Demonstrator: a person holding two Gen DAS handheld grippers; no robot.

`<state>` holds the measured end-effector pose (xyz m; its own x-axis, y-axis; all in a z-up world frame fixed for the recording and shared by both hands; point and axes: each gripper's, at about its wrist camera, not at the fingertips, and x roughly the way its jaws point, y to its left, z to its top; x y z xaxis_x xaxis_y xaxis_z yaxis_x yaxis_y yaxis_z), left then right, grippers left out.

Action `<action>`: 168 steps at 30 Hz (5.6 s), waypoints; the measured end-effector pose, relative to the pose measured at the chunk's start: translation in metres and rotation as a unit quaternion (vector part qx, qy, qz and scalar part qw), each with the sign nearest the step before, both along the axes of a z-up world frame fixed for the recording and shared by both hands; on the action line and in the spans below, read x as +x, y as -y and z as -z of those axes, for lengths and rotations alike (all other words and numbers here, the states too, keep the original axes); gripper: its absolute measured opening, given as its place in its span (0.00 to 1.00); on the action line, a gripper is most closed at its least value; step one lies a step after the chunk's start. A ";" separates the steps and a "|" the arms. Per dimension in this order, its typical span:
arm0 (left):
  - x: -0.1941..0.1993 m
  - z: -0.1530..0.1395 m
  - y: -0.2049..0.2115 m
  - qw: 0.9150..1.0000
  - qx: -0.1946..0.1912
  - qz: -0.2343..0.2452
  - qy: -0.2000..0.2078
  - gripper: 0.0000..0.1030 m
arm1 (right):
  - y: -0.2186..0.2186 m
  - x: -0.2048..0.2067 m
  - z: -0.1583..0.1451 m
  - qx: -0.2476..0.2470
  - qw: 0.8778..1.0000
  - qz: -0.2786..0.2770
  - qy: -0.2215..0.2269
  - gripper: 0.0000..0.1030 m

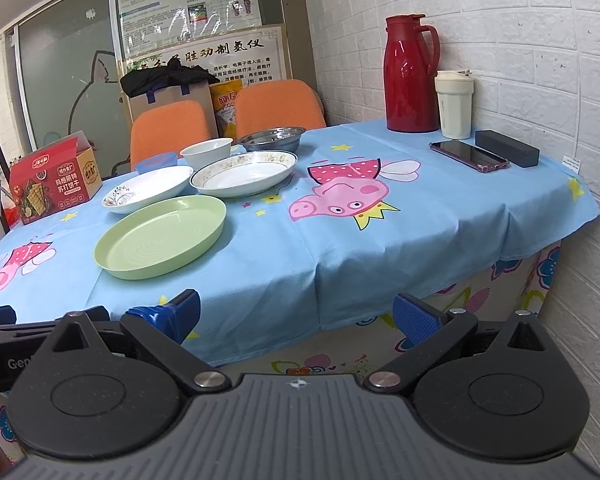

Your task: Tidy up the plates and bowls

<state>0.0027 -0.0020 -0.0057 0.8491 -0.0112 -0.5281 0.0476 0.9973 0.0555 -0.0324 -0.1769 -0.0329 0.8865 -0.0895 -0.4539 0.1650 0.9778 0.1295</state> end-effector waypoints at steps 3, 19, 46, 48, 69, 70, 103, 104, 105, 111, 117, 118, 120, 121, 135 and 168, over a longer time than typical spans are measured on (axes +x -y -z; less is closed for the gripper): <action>0.000 0.000 0.000 1.000 0.002 0.000 0.001 1.00 | 0.000 0.000 0.000 0.000 1.000 0.000 0.000 0.88; 0.000 -0.001 -0.002 1.000 0.003 0.001 -0.001 1.00 | -0.001 0.000 0.001 0.000 1.000 -0.001 -0.002 0.88; 0.030 0.001 -0.012 1.000 -0.002 -0.001 -0.023 1.00 | 0.005 0.006 0.010 -0.005 1.000 0.002 -0.015 0.88; 0.046 -0.003 -0.021 0.999 -0.011 0.003 -0.035 1.00 | 0.011 0.012 0.011 0.006 1.000 0.001 -0.024 0.88; 0.211 0.001 -0.083 0.989 -0.059 0.031 -0.131 0.99 | -0.040 0.197 0.004 -0.042 0.977 -0.178 -0.113 0.87; 0.213 0.001 -0.082 0.989 -0.059 0.037 -0.129 0.99 | -0.042 0.200 0.005 -0.046 0.976 -0.180 -0.115 0.87; 0.210 -0.003 -0.095 0.988 -0.067 0.033 -0.135 0.41 | -0.093 0.195 0.011 -0.050 0.969 -0.234 -0.057 0.84; 0.208 -0.004 -0.104 0.988 -0.068 0.023 -0.133 0.41 | -0.101 0.196 0.010 -0.046 0.968 -0.241 -0.054 0.84; 0.207 -0.004 -0.112 0.989 -0.066 0.015 -0.133 0.41 | -0.109 0.197 0.009 -0.045 0.966 -0.249 -0.050 0.85; 0.211 0.007 -0.147 0.988 -0.062 -0.024 -0.141 0.41 | -0.146 0.216 0.018 -0.021 0.957 -0.283 -0.067 0.85; 0.215 0.013 -0.146 0.991 -0.059 -0.024 -0.121 0.42 | -0.157 0.218 0.028 -0.062 0.954 -0.287 -0.064 0.87; 0.214 0.013 -0.147 0.991 -0.057 -0.023 -0.118 0.43 | -0.154 0.218 0.028 -0.057 0.953 -0.291 -0.065 0.87; 0.214 0.013 -0.148 0.991 -0.054 -0.027 -0.119 0.79 | -0.152 0.219 0.026 -0.057 0.949 -0.302 -0.070 0.87; 0.213 0.012 -0.151 0.991 -0.063 -0.026 -0.114 0.79 | -0.150 0.220 0.025 -0.054 0.947 -0.309 -0.074 0.86; 0.271 -0.022 -0.187 0.987 -0.125 -0.055 -0.085 0.91 | -0.101 0.356 -0.041 -0.090 0.948 -0.305 -0.020 0.85; 0.388 0.018 -0.159 0.987 -0.075 -0.008 -0.143 0.60 | -0.138 0.393 0.014 -0.053 0.940 -0.316 -0.116 0.88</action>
<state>0.3911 0.1566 -0.0235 0.6659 -0.0956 -0.7399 0.0244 0.9940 -0.1064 0.3610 -0.0387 -0.0464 0.6560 0.3665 -0.6598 -0.4422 0.8951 0.0574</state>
